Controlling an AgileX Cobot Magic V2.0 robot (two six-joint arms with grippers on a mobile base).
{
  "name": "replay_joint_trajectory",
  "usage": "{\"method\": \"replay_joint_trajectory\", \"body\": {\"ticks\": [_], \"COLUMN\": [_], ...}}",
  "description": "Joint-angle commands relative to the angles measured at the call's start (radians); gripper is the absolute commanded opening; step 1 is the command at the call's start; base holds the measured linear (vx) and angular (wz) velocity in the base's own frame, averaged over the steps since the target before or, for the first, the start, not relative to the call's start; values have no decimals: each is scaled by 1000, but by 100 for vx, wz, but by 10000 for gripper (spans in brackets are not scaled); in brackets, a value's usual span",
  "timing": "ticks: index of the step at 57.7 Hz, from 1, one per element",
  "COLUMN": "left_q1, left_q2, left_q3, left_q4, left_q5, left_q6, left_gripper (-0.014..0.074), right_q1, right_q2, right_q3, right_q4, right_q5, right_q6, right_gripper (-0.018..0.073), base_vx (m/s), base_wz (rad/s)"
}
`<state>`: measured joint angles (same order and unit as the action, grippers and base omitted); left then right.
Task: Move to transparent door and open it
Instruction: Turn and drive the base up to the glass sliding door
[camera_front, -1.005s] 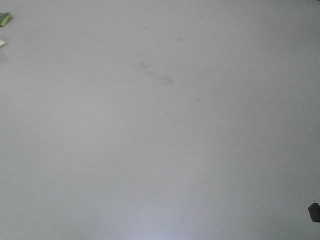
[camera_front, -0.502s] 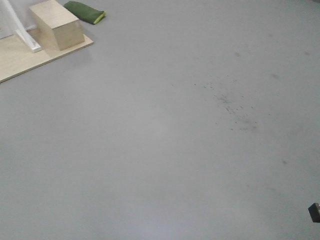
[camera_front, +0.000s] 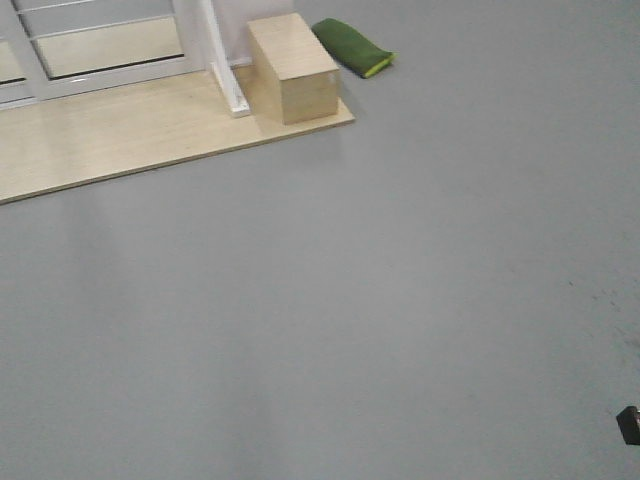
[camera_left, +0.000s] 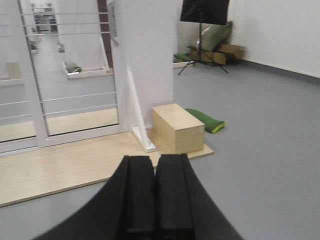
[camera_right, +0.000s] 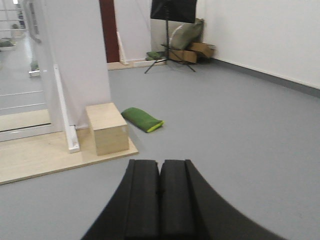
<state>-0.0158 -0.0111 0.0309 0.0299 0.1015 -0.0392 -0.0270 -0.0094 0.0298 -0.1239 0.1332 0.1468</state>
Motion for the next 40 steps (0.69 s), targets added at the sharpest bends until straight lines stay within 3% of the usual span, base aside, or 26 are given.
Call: {"method": "replay_joint_trajectory", "body": {"ticks": [1, 40], "left_q1": [-6, -6], "left_q2": [-5, -5], "left_q3": [15, 15], "left_q4": [-10, -10], "left_q5": [-83, -83], "left_q6": [-2, -2], "left_gripper": [-6, -6], "right_q1": [1, 1], "right_q2": [-13, -13], "right_q3": [4, 4], "right_q4": [-3, -3], "right_q5": [-84, -84], "right_q6": [-4, -4], "right_gripper": [-6, -6], "base_vx": [65, 66], "base_wz": [69, 58]}}
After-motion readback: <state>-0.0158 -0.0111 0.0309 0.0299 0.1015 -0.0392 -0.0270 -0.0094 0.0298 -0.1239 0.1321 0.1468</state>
